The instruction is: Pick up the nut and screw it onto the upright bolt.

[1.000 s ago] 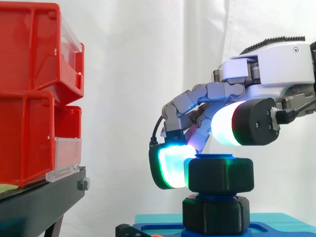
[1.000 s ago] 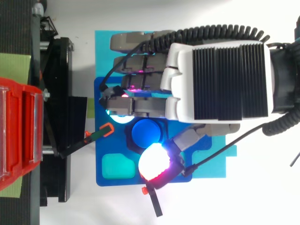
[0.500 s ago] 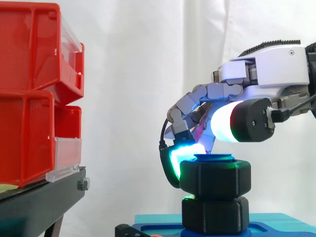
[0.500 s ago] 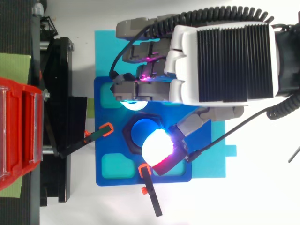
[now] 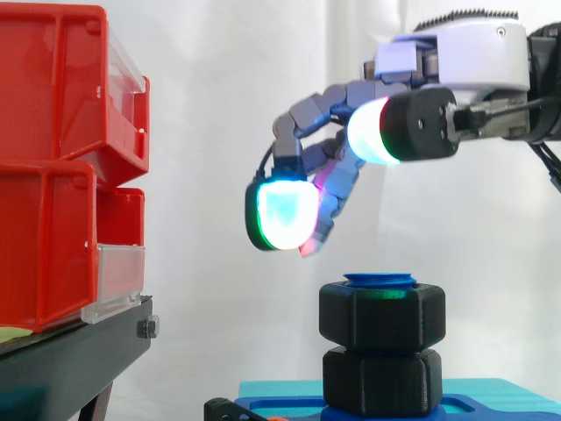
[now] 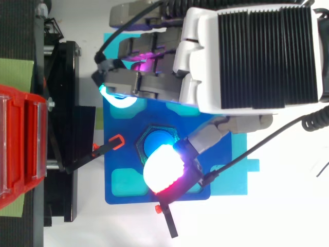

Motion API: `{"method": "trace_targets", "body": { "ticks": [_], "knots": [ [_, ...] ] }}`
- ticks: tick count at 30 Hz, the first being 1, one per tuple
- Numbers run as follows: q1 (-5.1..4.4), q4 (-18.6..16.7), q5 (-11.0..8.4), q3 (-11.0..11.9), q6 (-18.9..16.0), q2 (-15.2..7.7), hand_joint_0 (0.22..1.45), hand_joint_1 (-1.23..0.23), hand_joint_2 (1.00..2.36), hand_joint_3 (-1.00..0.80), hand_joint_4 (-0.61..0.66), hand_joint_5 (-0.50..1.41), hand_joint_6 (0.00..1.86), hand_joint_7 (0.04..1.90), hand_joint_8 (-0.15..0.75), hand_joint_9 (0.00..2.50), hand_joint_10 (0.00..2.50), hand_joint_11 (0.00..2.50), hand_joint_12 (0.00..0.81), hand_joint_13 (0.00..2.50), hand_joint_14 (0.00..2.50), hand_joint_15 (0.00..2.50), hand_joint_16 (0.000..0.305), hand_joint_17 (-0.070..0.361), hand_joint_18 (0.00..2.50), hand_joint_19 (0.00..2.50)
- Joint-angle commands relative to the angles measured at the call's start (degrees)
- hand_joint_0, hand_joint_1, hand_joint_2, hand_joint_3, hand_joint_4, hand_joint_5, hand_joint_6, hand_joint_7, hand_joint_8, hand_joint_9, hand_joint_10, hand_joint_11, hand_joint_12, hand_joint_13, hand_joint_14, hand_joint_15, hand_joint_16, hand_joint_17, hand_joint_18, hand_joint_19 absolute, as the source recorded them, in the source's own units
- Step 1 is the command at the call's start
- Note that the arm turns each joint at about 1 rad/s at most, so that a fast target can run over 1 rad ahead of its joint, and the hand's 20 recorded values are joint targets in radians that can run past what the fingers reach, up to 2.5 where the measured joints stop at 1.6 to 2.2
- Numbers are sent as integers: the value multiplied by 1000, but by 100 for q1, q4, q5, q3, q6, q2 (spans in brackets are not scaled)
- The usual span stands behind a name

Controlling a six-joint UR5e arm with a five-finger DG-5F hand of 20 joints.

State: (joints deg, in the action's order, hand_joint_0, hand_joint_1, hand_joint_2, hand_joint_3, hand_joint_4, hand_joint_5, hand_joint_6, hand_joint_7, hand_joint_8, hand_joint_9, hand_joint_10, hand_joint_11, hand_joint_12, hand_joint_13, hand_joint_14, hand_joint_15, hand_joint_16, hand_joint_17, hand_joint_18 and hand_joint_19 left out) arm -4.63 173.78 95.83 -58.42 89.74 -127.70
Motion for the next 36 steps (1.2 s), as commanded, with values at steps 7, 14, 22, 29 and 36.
{"method": "trace_targets", "body": {
  "ticks": [7, 14, 22, 29, 36],
  "knots": [
    [-187, -64, -162, -20, 43, 0, 524, -140, 1000, -500, 206, -95, 503, 733, 219, 877, 0, 0, 204, 730, 0, 0, 17, 38, 377, 0],
    [-337, -108, -276, -64, 43, 0, 517, -124, 1000, -500, 198, -110, 501, 652, 201, 782, 0, 0, 204, 675, 0, 0, 16, 36, 313, 0],
    [-389, -117, -329, -108, 34, 0, 512, -112, 1000, -500, 198, -117, 502, 664, 206, 710, 0, 0, 220, 631, 0, 0, 19, 42, 276, 0],
    [-407, -126, -320, -257, 34, 0, 512, -114, 1000, -500, 200, -111, 502, 697, 210, 705, 0, 0, 226, 629, 0, 0, 20, 45, 277, 0],
    [-407, -108, -302, -284, 34, 0, 512, -117, 1000, -500, 199, -110, 502, 716, 213, 685, 0, 0, 237, 616, 0, 0, 22, 49, 269, 0]
  ]
}}
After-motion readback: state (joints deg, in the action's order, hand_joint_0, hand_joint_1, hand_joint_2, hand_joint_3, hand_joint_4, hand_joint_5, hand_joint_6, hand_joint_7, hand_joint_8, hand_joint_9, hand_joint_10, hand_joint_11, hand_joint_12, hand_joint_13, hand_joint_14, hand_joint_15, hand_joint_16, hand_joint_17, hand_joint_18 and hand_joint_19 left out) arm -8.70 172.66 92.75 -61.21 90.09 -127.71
